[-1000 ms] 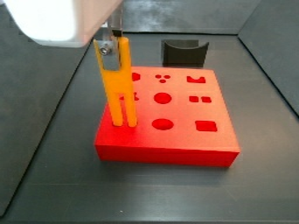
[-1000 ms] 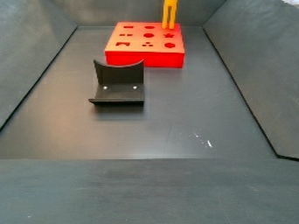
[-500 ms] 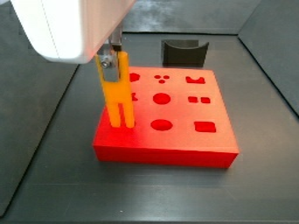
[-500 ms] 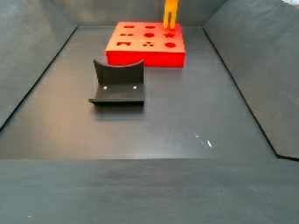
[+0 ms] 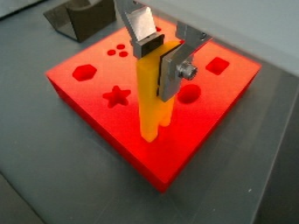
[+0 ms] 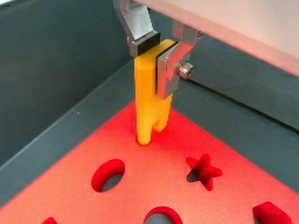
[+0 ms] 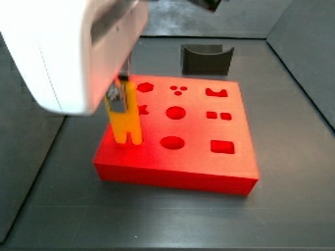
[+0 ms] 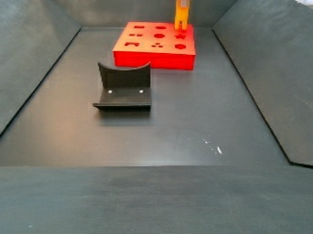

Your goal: Insert the square-circle object.

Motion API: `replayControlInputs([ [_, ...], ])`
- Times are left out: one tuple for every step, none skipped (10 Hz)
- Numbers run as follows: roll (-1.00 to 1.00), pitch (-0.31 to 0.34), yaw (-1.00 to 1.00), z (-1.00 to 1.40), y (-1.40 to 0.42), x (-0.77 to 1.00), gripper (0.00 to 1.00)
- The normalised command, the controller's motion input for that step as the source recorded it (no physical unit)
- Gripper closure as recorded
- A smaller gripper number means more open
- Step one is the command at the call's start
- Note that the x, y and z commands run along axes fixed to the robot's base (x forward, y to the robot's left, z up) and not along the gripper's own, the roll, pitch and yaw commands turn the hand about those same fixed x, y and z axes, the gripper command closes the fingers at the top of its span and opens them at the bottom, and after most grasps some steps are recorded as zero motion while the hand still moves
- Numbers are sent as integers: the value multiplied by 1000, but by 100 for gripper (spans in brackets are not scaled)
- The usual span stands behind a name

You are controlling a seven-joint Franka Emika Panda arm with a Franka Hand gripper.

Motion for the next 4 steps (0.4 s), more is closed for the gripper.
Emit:
replayControlInputs([
  [-13,71,0,-937,0,0,100],
  [-26,50,0,-1000,0,0,100],
  [0,20,0,-40,0,0,100],
  [0,0,0,0,0,0,100],
])
